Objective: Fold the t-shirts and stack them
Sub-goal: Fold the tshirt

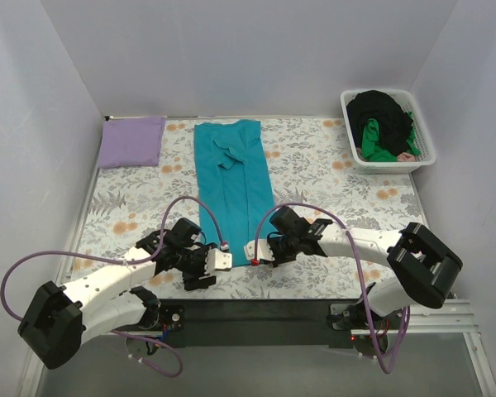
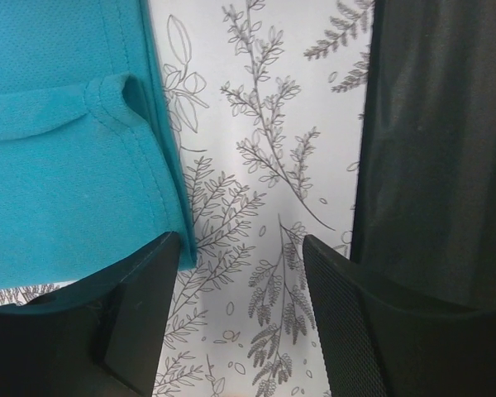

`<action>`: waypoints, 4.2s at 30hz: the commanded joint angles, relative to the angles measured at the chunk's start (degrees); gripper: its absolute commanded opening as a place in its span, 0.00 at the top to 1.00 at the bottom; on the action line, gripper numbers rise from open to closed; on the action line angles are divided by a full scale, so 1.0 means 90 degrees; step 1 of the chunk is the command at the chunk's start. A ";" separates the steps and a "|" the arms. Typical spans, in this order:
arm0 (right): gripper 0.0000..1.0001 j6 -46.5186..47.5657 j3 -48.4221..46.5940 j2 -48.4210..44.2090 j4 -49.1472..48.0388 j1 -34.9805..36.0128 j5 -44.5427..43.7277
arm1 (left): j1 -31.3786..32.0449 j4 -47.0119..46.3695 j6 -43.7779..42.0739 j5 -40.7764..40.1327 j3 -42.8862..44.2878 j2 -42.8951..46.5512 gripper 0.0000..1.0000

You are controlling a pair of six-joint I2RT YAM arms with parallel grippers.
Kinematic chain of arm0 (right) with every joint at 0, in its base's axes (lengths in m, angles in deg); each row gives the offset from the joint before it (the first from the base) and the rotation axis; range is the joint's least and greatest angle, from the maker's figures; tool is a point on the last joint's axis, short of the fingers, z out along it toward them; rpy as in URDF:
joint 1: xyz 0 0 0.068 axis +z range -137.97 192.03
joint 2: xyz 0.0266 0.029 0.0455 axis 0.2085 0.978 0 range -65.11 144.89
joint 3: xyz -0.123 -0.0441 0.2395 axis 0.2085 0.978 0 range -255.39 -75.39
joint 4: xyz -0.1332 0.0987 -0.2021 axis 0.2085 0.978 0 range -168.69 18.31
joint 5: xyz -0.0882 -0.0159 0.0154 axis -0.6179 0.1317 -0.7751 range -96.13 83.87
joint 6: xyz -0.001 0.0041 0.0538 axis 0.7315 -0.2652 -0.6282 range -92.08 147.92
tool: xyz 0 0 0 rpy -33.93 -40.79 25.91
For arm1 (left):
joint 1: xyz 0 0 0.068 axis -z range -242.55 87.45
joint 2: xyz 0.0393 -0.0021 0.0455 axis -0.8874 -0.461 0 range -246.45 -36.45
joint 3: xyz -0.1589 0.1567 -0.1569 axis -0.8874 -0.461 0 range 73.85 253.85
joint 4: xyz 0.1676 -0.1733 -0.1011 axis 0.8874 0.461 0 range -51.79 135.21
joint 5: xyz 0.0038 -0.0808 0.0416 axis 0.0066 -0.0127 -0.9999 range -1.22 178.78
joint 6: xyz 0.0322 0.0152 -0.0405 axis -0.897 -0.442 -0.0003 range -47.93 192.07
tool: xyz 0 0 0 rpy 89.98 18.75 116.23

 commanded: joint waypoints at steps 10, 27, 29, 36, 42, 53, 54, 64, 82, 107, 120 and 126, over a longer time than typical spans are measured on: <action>0.99 -0.0033 0.0190 0.0072 0.0195 -0.0031 -0.0372 | 0.0029 -0.0830 0.0046 -0.0635 -0.0037 -0.0336 0.45; 0.99 -0.0091 0.0063 0.0102 0.0342 -0.0041 -0.0333 | 0.0029 -0.0760 -0.0111 -0.0351 0.0354 -0.0295 0.47; 0.99 -0.0091 0.0044 0.0102 0.0371 -0.0041 -0.0323 | 0.0029 -0.0789 -0.0159 -0.0360 0.0325 -0.0403 0.47; 0.99 -0.0169 0.0024 0.0131 0.0449 -0.0041 -0.0285 | 0.0029 -0.0945 -0.0404 -0.0809 -0.0065 -0.0832 0.50; 0.99 -0.0355 -0.0083 0.0258 0.0586 -0.0041 -0.0265 | 0.0068 -0.1219 -0.0258 -0.1308 -0.0154 -0.1311 0.65; 0.99 -0.0540 -0.0249 0.0141 0.0878 -0.0041 -0.0167 | 0.0088 -0.1063 -0.0297 -0.1308 -0.0047 -0.1000 1.00; 0.99 -0.0618 -0.0308 0.0112 0.0956 -0.0041 -0.0167 | 0.0088 -0.0860 -0.0258 -0.1124 0.0031 -0.0941 1.00; 0.99 -0.0843 -0.0894 -0.0970 0.2147 0.0203 0.0009 | 0.0088 0.0645 -0.0111 -0.0253 0.0920 0.0250 1.00; 0.99 0.0425 -0.2622 0.0168 0.1768 -0.1026 -0.0480 | -0.1453 -0.1218 -0.0256 -0.0605 0.2023 -0.0891 1.00; 0.99 0.1315 -0.5884 0.3490 0.1601 -0.2179 -0.0109 | -0.3057 -0.2635 -0.1136 0.0050 0.3898 -0.4436 1.00; 0.99 0.1393 -0.6411 0.3861 0.1611 -0.2424 0.0038 | -0.3115 -0.2801 -0.1156 -0.0009 0.4348 -0.4818 1.00; 0.99 0.1422 -0.6851 0.4251 0.1601 -0.2443 -0.0001 | -0.3125 -0.2957 -0.1078 -0.0126 0.4621 -0.5110 1.00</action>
